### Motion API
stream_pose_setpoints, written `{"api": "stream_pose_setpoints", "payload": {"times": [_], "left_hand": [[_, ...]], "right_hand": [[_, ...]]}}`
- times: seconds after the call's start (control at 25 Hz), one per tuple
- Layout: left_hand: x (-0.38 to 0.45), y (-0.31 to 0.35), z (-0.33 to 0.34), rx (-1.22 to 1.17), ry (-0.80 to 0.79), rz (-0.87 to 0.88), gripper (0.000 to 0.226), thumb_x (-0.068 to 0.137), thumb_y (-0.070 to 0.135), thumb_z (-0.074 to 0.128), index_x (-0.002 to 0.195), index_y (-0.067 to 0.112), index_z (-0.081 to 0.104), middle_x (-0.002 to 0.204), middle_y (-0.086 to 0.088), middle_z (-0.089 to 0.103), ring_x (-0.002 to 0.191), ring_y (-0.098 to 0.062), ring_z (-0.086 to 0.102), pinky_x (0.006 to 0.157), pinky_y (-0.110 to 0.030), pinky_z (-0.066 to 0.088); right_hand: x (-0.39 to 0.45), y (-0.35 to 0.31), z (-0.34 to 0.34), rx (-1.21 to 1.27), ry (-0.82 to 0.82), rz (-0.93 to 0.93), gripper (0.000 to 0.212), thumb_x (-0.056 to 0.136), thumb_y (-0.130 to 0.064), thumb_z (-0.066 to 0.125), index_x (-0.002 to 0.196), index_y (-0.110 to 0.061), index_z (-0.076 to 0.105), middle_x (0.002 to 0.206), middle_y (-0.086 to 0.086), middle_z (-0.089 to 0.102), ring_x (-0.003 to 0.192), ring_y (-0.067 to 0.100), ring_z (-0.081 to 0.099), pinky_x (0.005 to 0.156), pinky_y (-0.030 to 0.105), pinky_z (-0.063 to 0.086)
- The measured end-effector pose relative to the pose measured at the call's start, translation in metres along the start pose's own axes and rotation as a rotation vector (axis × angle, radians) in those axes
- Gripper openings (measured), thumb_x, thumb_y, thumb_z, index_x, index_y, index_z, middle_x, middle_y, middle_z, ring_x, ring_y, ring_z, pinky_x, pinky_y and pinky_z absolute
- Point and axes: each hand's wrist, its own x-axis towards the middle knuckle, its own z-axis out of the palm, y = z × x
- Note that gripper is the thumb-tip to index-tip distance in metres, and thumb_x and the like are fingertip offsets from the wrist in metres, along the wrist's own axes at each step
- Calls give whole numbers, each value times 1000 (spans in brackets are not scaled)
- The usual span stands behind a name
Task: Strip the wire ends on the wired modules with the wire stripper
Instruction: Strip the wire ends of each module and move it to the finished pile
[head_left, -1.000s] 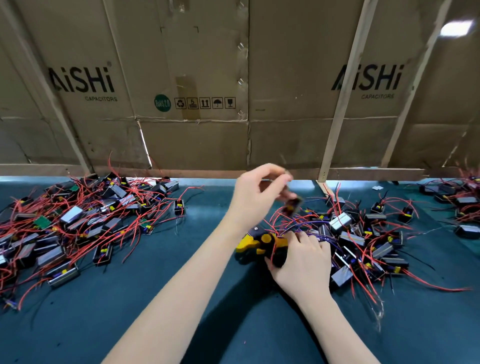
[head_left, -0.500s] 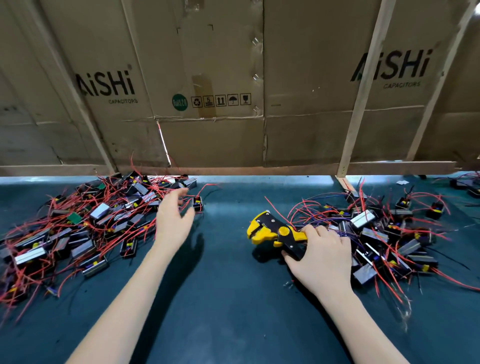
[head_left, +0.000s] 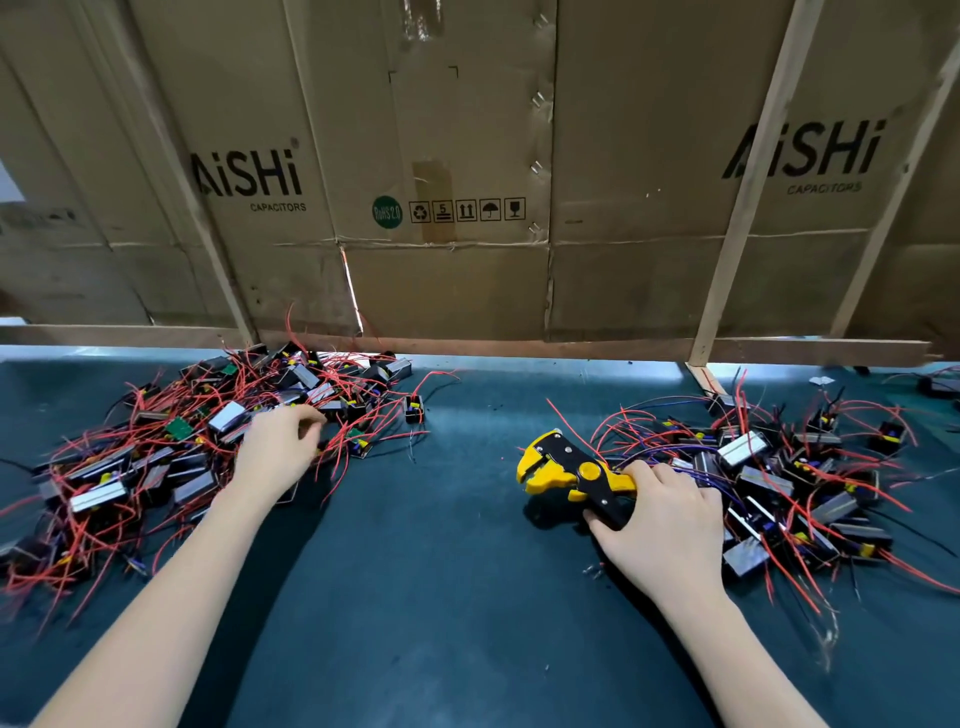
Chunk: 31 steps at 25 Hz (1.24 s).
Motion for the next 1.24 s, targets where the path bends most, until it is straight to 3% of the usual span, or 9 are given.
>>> {"api": "stream_pose_setpoints", "payload": {"times": [0.08,0.24,0.44,0.6,0.8,0.96,1.04,1.12,1.24], "left_hand": [[3,-5,-5,142,31,-6,21,88,7,61,104,11,73,107,-12,69,105,-33,60,82,-43,53],[8,6,-2,296,-219,-25,29,83,9,65,112,14,68,114,-9,66,107,-30,60,80,-39,54],[11,3,1,613,-90,-45,22,88,16,63,106,6,63,115,-13,58,117,-32,45,77,-39,48],[13,-10,2,511,-145,-183,25,94,29,55,87,7,66,96,-12,68,104,-32,56,85,-37,50],[12,-4,2,449,180,83,24,94,21,61,94,-1,71,96,-19,68,101,-39,54,85,-45,37],[16,38,-11,-22,263,269,20,95,16,61,108,1,65,102,-15,68,96,-35,61,82,-44,45],[7,64,-16,-130,172,505,15,88,14,70,102,6,69,98,-7,71,91,-29,63,82,-41,49],[-13,85,-9,-154,-27,693,12,80,10,78,91,10,72,90,0,71,86,-26,62,82,-39,49],[-48,104,23,-82,-281,758,3,79,7,74,81,10,74,87,-2,68,90,-25,59,83,-38,48]], "right_hand": [[0,0,0,-6,-2,-7,53,51,-46,88,87,-12,68,76,5,64,75,32,64,69,39,39],[0,0,0,-1,-20,-6,52,53,-45,87,88,-13,68,77,5,65,78,33,63,71,39,38],[0,1,-1,-10,-28,-9,52,53,-44,88,89,-12,68,78,6,65,79,33,63,71,40,37],[0,0,-1,-4,-23,-8,52,52,-42,89,87,-10,68,76,7,64,76,33,63,71,40,38],[2,0,0,-3,-31,-6,51,54,-43,87,90,-11,68,79,6,65,80,33,63,73,41,38],[2,0,1,3,-28,-1,51,55,-45,86,90,-13,68,80,5,65,80,32,63,71,39,36],[3,0,2,0,-26,9,51,55,-46,86,90,-14,67,80,4,64,80,31,63,71,39,35],[4,-1,2,13,-20,39,51,57,-49,84,91,-16,66,82,3,65,83,31,63,72,38,34],[5,2,0,59,-20,114,51,63,-52,80,98,-18,66,89,2,65,91,31,62,78,39,35]]}}
